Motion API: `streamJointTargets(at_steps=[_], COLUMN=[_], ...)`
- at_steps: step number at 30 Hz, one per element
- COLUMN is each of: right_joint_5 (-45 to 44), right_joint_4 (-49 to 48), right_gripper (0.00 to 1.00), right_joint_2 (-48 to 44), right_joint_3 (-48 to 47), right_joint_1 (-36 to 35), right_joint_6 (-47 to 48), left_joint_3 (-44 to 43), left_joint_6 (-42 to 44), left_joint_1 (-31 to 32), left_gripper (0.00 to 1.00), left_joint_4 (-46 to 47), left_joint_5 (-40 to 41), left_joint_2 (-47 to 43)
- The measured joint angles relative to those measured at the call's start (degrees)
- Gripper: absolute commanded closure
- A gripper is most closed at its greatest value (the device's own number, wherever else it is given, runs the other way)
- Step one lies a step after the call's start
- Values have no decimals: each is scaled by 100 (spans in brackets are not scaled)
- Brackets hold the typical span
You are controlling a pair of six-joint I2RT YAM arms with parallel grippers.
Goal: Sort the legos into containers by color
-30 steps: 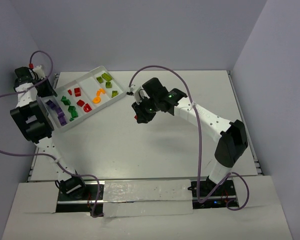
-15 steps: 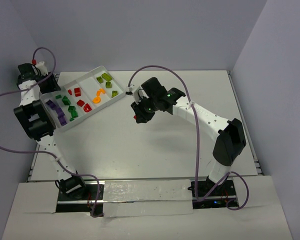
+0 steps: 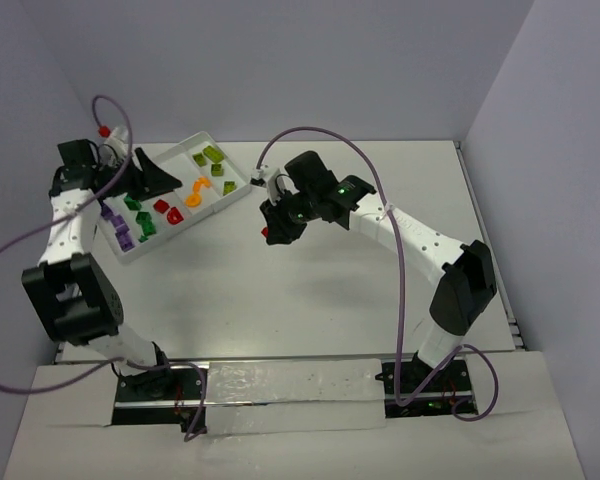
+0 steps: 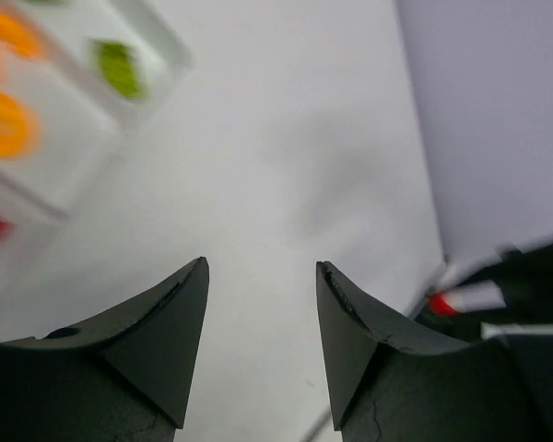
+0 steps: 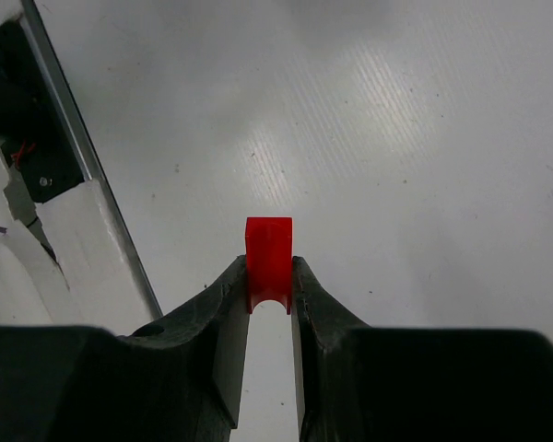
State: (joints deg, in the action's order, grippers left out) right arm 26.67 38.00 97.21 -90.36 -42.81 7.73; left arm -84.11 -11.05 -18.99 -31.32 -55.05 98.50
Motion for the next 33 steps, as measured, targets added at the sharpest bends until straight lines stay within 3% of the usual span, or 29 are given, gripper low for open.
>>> streamJointTargets(at_steps=[5, 15, 27, 33], right_joint_5=[48, 192, 224, 143], right_joint_4=[13, -32, 44, 113], right_gripper=[100, 100, 100, 100], right_joint_2=[0, 0, 11, 25], right_joint_3=[-91, -287, -464, -494], right_joint_1=[-6, -90, -200, -226], right_joint_6=[-64, -107, -104, -89], left_joint_3=[1422, 2582, 2698, 2698], left_joint_6=[-840, -2177, -2582, -2590], left_joint_1=[1153, 2677, 3101, 3128], left_gripper=[34, 28, 32, 42], left_joint_4=[635, 1666, 1995, 1994], left_joint_5=[-664, -775, -686, -671], left_joint_2=[-1545, -2125, -2199, -2192])
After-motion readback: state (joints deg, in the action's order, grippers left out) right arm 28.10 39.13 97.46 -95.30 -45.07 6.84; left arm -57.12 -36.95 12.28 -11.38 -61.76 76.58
